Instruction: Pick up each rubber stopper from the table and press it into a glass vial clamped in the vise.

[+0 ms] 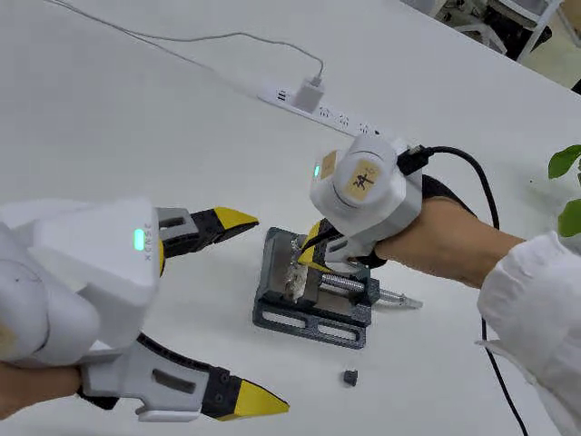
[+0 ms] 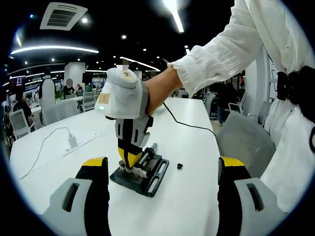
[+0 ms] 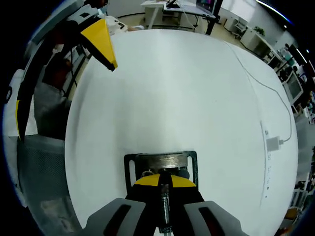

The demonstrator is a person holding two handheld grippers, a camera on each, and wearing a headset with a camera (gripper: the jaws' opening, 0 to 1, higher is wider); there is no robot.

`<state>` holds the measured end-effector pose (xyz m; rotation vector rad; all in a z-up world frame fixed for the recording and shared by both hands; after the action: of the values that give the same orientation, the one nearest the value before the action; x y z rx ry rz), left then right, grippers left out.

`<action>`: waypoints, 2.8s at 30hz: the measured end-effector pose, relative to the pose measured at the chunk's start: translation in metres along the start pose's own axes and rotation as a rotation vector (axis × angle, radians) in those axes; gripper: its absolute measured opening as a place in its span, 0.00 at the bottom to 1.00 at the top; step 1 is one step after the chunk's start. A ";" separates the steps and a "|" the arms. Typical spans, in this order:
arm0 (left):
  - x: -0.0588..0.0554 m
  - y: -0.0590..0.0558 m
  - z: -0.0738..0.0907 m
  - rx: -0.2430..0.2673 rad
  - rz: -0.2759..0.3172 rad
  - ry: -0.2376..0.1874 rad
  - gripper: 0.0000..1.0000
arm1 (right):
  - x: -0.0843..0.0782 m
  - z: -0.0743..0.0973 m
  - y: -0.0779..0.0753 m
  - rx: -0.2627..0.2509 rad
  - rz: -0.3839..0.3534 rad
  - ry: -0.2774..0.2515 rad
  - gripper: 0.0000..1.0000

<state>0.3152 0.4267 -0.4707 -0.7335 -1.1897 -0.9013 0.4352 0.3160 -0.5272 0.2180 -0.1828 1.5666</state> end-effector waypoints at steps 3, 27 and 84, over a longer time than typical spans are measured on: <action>0.003 -0.002 0.002 -0.001 -0.013 0.009 0.91 | -0.002 0.001 -0.001 -0.003 -0.027 -0.031 0.01; 0.022 -0.011 0.007 0.011 -0.056 0.055 0.90 | -0.016 0.055 0.027 -0.108 -0.118 -0.289 0.11; -0.004 -0.043 -0.075 -0.167 -0.210 0.303 0.65 | -0.171 0.087 0.125 -0.154 -0.285 -0.683 0.70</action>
<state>0.3102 0.3430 -0.4907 -0.5850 -0.9400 -1.2511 0.3123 0.1279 -0.4829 0.6267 -0.7685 1.1406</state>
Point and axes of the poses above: the centre of the closed fingertips' face, and the gripper's own axes: z roughly backward along the fingers, y roughly to its left, x roughly out of its top, the point moved 7 cm from there along z, roughly backward along the fingers, and after that the axes turned 4 degrees about x, right-handed, at the moved point
